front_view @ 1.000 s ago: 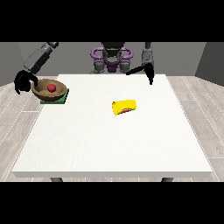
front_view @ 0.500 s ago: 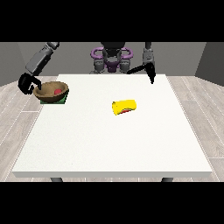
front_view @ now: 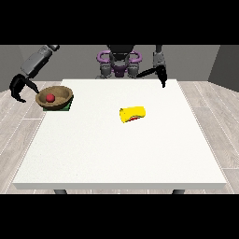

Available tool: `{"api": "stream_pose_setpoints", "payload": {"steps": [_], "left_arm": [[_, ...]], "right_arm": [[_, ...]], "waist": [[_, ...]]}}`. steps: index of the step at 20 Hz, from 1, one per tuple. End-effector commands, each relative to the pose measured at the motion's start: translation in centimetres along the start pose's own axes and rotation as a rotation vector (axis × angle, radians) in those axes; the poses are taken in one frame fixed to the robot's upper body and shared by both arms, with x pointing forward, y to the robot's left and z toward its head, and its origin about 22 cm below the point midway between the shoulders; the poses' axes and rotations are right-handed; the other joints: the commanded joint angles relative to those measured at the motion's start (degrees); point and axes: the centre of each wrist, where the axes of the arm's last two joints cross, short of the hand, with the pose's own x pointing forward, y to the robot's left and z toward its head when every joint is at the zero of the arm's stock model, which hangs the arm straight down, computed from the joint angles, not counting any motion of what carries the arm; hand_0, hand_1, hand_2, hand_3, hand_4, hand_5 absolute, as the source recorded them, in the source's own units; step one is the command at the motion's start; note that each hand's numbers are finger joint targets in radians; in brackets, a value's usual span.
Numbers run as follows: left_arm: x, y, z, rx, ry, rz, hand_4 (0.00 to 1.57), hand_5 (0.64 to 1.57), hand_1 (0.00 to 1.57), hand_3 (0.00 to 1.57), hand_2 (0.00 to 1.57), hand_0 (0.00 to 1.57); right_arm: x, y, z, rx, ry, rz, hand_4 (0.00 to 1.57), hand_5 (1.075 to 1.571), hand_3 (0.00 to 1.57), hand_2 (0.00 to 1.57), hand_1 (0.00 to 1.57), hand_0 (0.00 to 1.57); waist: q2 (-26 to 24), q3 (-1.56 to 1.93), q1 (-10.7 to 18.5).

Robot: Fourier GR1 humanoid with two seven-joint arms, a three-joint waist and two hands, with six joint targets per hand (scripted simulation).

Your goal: Pick the cup and pour the ball into the bowl, then pick the bowl and place it on the pad

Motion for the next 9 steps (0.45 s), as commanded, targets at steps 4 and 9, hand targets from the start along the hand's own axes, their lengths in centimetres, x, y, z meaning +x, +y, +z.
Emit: {"api": "stream_pose_setpoints", "payload": {"steps": [4,9], "left_arm": [[0.5,-0.2,1.6,-0.01,0.011,0.022,0.0,1.569,0.0,0.0,0.0,0.0],[-3.2,-0.3,2.3,-0.02,0.145,0.028,0.0,1.569,0.0,0.0,0.0,0.0]], "right_arm": [[0.9,-0.6,-0.1,0.002,0.022,-0.004,0.0,1.495,0.24,0.33,0.0,0.0],[6.9,-3.7,0.2,0.081,-0.022,-0.044,0.0,1.503,0.29,0.19,0.0,0.0]], "waist": [[-1.1,0.0,-0.4],[-7.7,-0.13,-2.0]]}}
